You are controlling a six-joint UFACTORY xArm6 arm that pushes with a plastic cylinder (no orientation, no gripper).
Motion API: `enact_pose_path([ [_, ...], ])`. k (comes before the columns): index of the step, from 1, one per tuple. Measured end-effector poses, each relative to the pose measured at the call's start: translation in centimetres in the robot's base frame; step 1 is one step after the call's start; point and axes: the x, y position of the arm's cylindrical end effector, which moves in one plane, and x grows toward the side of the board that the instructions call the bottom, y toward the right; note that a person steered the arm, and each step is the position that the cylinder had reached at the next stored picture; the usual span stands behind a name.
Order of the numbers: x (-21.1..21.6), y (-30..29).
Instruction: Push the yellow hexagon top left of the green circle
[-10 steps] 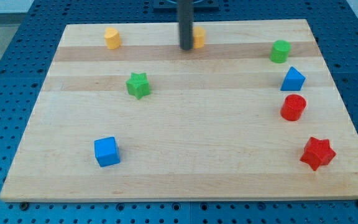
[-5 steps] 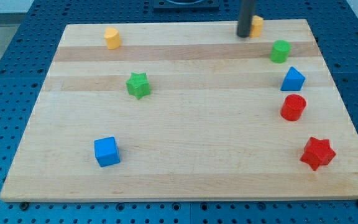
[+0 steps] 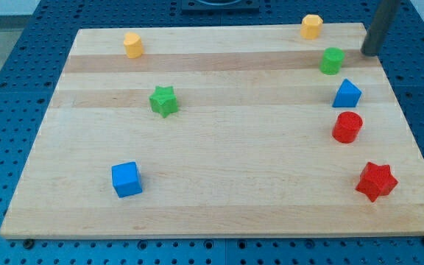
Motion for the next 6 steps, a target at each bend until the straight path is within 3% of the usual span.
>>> enact_pose_path([
  [1,-5.5,-0.4],
  [2,-8.2,-2.1],
  [4,-8.0,-10.6],
  [6,-5.5,-10.5],
])
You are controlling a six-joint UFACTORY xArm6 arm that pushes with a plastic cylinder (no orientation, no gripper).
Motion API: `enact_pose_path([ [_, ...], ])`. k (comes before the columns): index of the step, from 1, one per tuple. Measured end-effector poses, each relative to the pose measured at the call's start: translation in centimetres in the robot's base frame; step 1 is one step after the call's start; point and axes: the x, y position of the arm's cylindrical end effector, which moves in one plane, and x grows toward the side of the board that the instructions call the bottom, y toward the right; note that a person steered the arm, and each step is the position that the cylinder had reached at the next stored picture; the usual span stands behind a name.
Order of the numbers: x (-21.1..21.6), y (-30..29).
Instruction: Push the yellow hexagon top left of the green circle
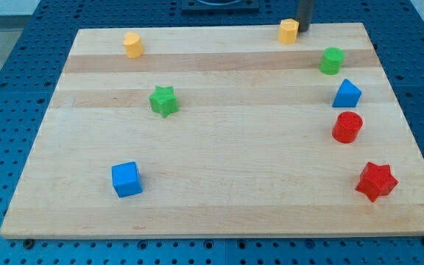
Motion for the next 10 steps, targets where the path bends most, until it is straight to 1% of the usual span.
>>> enact_pose_path([
  [1,5.6,5.3],
  [2,6.4,5.9],
  [3,6.4,5.3],
  [4,6.4,2.7],
  [5,3.9,-0.5],
  [6,2.8,-7.7],
  [8,0.9,-9.2],
  [9,-2.1,-11.6],
  [10,0.6,-7.3],
])
